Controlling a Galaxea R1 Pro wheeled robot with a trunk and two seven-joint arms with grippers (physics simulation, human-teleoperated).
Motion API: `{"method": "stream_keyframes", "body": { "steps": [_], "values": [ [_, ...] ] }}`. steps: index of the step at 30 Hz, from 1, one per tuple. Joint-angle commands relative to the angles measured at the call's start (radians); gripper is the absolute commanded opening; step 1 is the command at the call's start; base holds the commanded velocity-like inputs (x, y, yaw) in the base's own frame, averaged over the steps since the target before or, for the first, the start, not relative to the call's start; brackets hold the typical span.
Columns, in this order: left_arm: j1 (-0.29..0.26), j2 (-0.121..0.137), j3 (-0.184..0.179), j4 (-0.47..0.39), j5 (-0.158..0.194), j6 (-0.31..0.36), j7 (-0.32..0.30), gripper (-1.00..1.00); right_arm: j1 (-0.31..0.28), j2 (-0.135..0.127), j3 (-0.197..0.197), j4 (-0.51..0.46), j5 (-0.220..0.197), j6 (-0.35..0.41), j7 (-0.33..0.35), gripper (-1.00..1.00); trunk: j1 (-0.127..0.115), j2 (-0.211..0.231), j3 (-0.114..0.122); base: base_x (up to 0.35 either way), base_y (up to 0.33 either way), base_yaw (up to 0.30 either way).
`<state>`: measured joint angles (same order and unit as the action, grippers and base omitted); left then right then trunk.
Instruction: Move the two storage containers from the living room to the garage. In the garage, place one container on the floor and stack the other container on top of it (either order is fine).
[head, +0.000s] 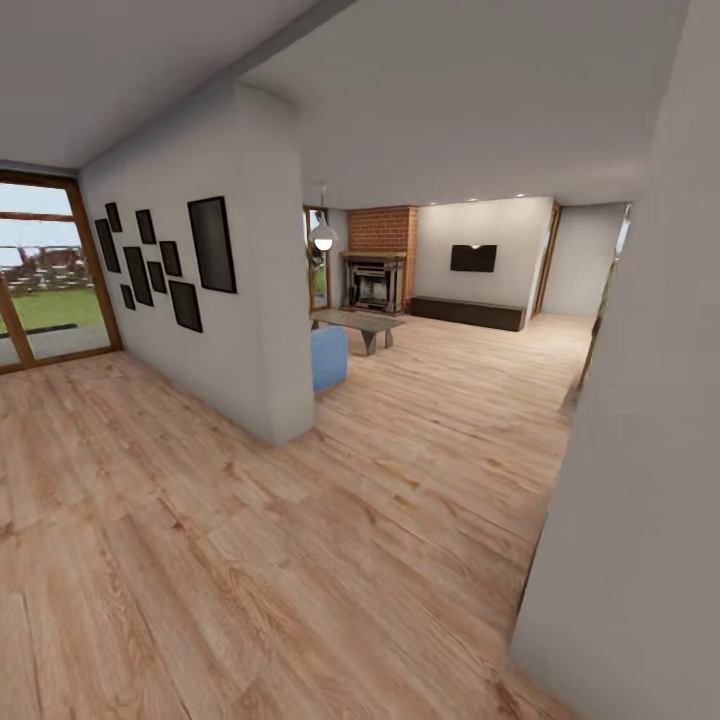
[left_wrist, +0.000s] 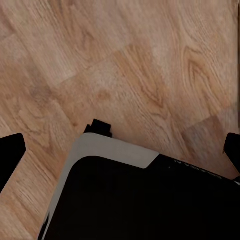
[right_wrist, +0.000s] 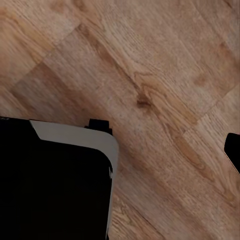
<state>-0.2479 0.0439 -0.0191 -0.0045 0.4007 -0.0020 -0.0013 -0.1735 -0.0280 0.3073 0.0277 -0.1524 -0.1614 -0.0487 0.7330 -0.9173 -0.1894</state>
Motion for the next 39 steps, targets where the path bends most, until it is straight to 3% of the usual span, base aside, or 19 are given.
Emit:
{"method": "stream_keyframes", "body": {
  "steps": [1,18,39],
  "values": [
    [-0.001,0.000,-0.002,0.000,0.006,0.000,0.000,1.00,-0.001,-0.001,0.008,0.003,-0.011,-0.006,0.000,1.00,0.001,-0.001,-0.001,0.322,0.000,0.000],
    [-0.001,-0.001,-0.002,0.000,0.006,-0.003,0.000,1.00,-0.001,-0.009,0.004,0.003,-0.012,-0.007,0.006,1.00,0.001,-0.001,-0.001,0.322,0.000,0.190],
    [-0.001,-0.001,-0.002,0.000,0.006,-0.007,0.000,1.00,-0.001,-0.010,0.008,0.003,-0.014,-0.007,-0.003,1.00,0.001,-0.001,-0.001,0.322,0.000,0.010]
  ]
}}
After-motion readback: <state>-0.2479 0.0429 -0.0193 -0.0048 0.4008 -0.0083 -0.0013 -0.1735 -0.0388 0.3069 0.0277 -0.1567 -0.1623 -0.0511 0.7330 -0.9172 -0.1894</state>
